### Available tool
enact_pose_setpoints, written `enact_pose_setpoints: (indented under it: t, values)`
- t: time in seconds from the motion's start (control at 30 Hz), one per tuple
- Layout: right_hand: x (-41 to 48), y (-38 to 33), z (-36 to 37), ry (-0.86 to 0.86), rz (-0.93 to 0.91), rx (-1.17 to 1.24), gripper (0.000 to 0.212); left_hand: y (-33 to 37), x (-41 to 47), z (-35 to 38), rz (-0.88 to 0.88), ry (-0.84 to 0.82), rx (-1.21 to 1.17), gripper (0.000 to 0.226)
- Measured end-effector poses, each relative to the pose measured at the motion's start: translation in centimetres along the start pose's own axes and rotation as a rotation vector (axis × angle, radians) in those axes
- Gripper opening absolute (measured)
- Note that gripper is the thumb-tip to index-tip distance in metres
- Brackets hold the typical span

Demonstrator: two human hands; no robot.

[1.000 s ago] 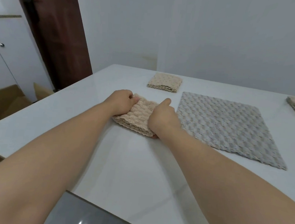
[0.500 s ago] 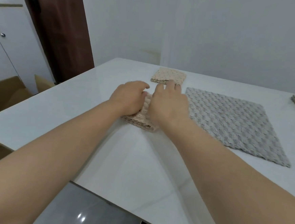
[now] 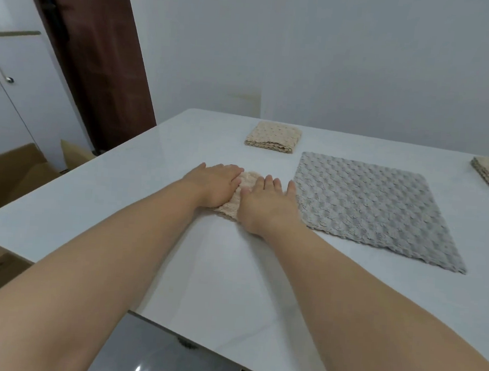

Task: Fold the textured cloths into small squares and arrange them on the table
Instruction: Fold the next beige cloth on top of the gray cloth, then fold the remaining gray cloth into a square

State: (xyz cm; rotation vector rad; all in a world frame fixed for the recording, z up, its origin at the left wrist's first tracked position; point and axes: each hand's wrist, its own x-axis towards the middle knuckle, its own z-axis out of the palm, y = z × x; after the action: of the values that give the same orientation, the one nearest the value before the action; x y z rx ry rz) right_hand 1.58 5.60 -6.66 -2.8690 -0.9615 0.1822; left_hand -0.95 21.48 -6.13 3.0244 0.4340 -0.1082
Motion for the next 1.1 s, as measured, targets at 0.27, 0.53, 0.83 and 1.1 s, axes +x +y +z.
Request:
enact_pose_setpoints:
  t: [0.27, 0.53, 0.83, 1.1]
  values:
    - [-3.2, 5.6, -5.9, 0.253, -0.019, 0.215, 0.055, 7.4, -1.4, -3.8, 0.01, 0.229, 0.022, 0.05]
    - [-8.4, 18.0, -5.9, 0.317, 0.216, 0.264, 0.051, 18.6, -2.1, -1.0, 0.09, 0.228, -0.298, 0.051]
    - [-14.1, 26.5, -5.0, 0.196, -0.014, 0.215, 0.049, 24.1, -2.0, 2.3, -0.077, 0.287, -0.161, 0.029]
    - [-15.3, 30.3, -3.6, 0.368, -0.027, 0.236, 0.02, 21.5, -4.2, 1.1, 0.292, 0.163, -0.267, 0.075]
